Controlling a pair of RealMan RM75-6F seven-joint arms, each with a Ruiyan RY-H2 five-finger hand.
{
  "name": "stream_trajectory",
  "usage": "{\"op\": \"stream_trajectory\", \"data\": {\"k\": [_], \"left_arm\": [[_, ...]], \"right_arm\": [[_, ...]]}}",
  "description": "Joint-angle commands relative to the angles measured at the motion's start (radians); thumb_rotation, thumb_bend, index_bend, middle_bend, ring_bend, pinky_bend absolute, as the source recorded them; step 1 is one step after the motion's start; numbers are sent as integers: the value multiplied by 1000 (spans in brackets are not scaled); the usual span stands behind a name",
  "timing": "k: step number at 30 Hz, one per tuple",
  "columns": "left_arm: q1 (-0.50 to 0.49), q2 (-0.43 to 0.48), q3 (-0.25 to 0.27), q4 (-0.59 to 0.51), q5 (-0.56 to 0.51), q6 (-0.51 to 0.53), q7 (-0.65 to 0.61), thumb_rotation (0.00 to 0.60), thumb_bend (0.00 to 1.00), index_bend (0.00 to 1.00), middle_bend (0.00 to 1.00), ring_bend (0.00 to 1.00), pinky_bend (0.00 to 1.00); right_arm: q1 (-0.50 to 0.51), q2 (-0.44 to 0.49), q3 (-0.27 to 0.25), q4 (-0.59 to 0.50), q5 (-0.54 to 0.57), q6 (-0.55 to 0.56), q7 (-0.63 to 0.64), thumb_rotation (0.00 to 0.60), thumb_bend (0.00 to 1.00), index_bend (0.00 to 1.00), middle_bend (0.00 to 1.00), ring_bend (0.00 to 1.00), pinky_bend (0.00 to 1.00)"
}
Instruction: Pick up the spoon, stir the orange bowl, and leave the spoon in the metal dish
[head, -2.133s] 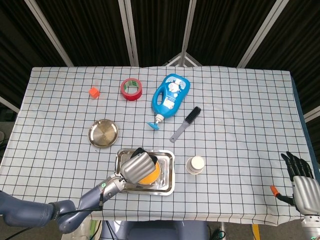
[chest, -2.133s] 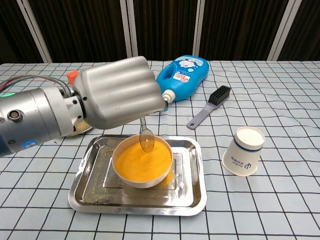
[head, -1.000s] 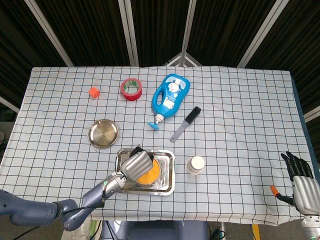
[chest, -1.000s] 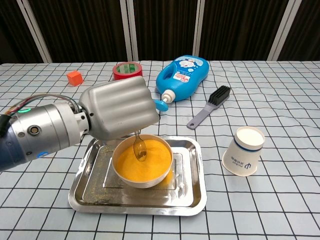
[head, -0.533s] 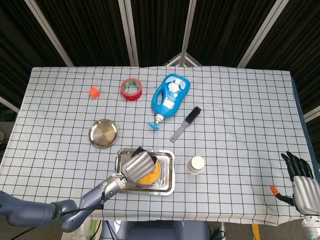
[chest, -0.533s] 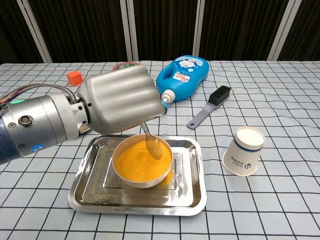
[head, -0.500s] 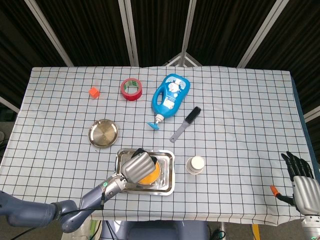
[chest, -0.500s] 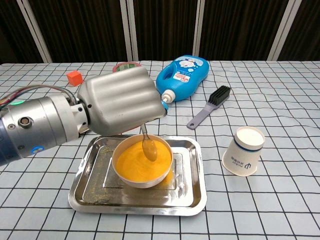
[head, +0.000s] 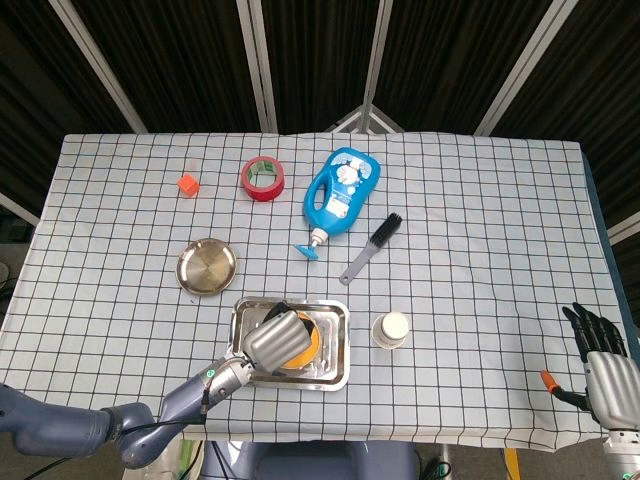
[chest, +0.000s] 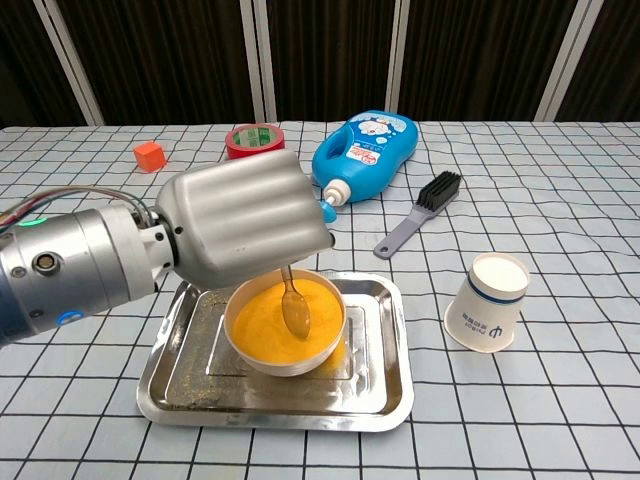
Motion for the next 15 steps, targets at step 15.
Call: {"op": "stream_trajectory", "data": {"k": [15], "left_arm": [[3,23,1,-8,29,-16,-1,600,654,801,1000,1000,1000]], "right_arm": [[0,0,0,-1,1,-1,1,600,312,0,0,0,0]]}}
